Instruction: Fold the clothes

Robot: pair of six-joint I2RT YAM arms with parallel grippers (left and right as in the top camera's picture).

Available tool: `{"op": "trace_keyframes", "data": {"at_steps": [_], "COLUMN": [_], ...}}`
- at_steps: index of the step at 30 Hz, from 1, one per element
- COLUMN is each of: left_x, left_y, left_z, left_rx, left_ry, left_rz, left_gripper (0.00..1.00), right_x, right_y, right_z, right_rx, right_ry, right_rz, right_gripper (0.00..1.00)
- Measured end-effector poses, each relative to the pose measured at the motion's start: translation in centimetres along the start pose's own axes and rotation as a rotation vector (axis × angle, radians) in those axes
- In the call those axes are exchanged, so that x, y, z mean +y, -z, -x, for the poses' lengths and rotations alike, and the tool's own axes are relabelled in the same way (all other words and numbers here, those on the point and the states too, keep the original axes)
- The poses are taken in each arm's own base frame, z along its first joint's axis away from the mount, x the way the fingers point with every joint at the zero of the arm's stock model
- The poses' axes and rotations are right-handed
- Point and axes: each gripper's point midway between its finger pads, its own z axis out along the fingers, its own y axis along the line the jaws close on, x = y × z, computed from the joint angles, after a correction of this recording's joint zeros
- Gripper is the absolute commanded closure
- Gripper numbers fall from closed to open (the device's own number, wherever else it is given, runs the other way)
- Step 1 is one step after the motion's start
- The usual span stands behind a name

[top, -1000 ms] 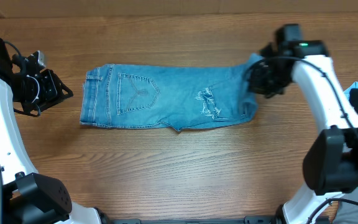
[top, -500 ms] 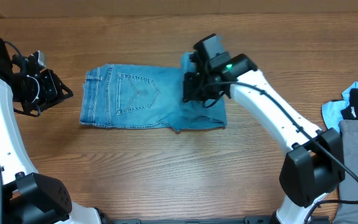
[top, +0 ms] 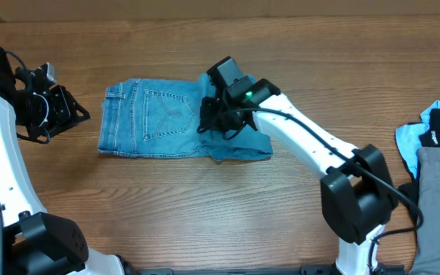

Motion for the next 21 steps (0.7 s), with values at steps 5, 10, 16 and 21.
{"op": "trace_keyframes", "data": {"at_steps": [5, 10, 16, 21], "left_x": [0.0, 0.0, 0.0, -1.2], "left_y": [0.0, 0.0, 0.0, -0.2], "left_z": [0.0, 0.0, -0.1, 0.0], "left_rx": [0.000, 0.000, 0.002, 0.003], "left_ry": [0.000, 0.000, 0.001, -0.038], "left_rz": [0.000, 0.000, -0.002, -0.039], "left_gripper": [0.66, 0.65, 0.69, 0.83], "right_x": [1.9, 3.7, 0.9, -3.6], "right_y": [-0.9, -1.1, 0.0, 5.0], "right_z": [0.0, -0.8, -1.6, 1.5], "right_rx": [-0.017, -0.010, 0.056, -0.021], "right_ry": [0.029, 0.090, 0.132, 0.078], "right_rz": [0.050, 0.095, 0.026, -0.050], "right_gripper": [0.55, 0.60, 0.83, 0.96]}}
